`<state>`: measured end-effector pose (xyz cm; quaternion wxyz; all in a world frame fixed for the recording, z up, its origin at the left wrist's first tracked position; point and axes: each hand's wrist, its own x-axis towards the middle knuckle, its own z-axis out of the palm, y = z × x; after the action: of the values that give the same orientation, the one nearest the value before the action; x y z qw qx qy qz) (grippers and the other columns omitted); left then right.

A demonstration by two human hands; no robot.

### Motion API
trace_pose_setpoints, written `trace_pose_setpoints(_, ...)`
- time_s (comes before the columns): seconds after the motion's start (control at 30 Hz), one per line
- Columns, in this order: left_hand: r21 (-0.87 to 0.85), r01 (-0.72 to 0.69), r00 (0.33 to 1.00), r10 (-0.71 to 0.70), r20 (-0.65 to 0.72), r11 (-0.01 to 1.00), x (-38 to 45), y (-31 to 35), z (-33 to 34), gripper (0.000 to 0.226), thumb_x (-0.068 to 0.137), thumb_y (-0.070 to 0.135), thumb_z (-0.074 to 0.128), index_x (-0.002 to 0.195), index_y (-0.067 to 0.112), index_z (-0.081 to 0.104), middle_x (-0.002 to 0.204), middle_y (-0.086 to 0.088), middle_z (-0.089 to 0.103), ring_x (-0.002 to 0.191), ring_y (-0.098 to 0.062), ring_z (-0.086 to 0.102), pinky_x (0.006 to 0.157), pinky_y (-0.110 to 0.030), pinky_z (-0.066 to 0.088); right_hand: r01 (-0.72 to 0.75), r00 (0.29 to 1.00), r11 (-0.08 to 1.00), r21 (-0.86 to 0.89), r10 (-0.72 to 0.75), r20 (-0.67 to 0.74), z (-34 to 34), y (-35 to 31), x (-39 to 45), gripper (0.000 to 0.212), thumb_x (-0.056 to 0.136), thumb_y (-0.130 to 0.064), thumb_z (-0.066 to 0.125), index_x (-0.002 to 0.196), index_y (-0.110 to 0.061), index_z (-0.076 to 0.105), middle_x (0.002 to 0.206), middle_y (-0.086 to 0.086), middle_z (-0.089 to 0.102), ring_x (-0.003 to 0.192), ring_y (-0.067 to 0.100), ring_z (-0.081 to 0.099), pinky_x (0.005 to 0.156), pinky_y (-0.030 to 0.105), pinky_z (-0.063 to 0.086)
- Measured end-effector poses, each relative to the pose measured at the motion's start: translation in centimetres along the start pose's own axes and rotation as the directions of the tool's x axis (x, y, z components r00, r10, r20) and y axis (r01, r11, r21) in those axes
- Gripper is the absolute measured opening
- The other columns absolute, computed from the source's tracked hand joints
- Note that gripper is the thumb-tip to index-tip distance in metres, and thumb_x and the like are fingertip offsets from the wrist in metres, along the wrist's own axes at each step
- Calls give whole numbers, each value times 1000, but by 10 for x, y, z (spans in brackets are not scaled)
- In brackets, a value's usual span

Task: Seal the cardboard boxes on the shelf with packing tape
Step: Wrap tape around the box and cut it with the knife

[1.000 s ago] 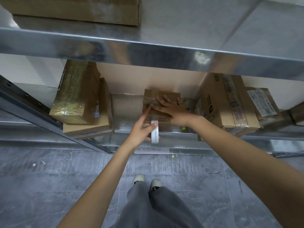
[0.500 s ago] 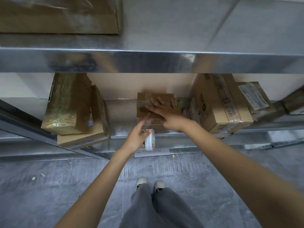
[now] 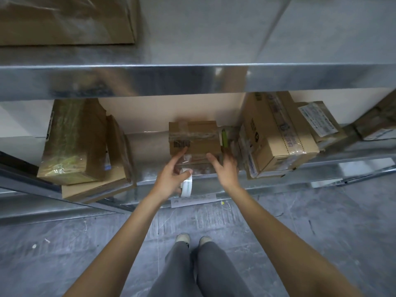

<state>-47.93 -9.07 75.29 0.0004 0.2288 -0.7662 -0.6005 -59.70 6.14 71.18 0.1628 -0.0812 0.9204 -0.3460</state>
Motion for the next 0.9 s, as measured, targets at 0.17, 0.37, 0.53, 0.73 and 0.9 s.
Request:
trace_pose_setpoints(0.17, -96, 20, 1000, -22, -20, 995, -1, 1, 2, 62, 90, 15, 67, 143, 37, 43, 131, 6, 51, 104, 1, 53, 88, -21, 51, 145, 985, 837, -527, -72, 156, -9, 24, 8, 48, 94, -32, 54, 138, -13, 43, 149, 14, 30, 133, 33, 30, 100, 42, 40)
trace_pose_setpoints(0.37, -203, 35, 998, -46, -48, 978, -6, 3, 9, 62, 91, 10, 66, 145, 30, 42, 89, 13, 66, 86, 13, 61, 93, -46, 48, 39, 999, 867, -497, -33, 22, -18, 13, 2, 38, 91, 5, 45, 129, -3, 47, 117, 19, 55, 102, 35, 58, 73, 38, 50)
trace_pose_setpoints(0.53, -275, 34, 996, -54, -65, 961, -3, -3, 11, 60, 90, 7, 66, 142, 29, 45, 81, 10, 68, 92, 11, 62, 107, -35, 40, -38, 995, 977, -209, 19, -93, -55, 6, -30, 37, 96, -10, 44, 133, -6, 45, 102, 21, 62, 92, 38, 60, 66, 34, 40)
trace_pose_setpoints(0.73, -307, -2, 998, -18, -62, 952, -3, -6, 14, 60, 89, 3, 66, 142, 25, 46, 81, 4, 68, 93, 7, 62, 99, -18, 41, 105, 993, 970, -221, -114, -26, -101, -15, -68, 25, 96, -30, 55, 117, -21, 67, 89, 10, 67, 89, 33, 60, 67, 36, 46)
trace_pose_setpoints(0.9, -280, -11, 998, -6, -58, 960, -3, -8, 12, 59, 90, 4, 66, 142, 25, 46, 83, 4, 68, 91, 10, 62, 87, -4, 42, 161, 984, 935, -315, -176, -21, -108, -41, -85, 24, 95, -29, 56, 114, -25, 71, 90, 9, 70, 84, 31, 61, 65, 35, 48)
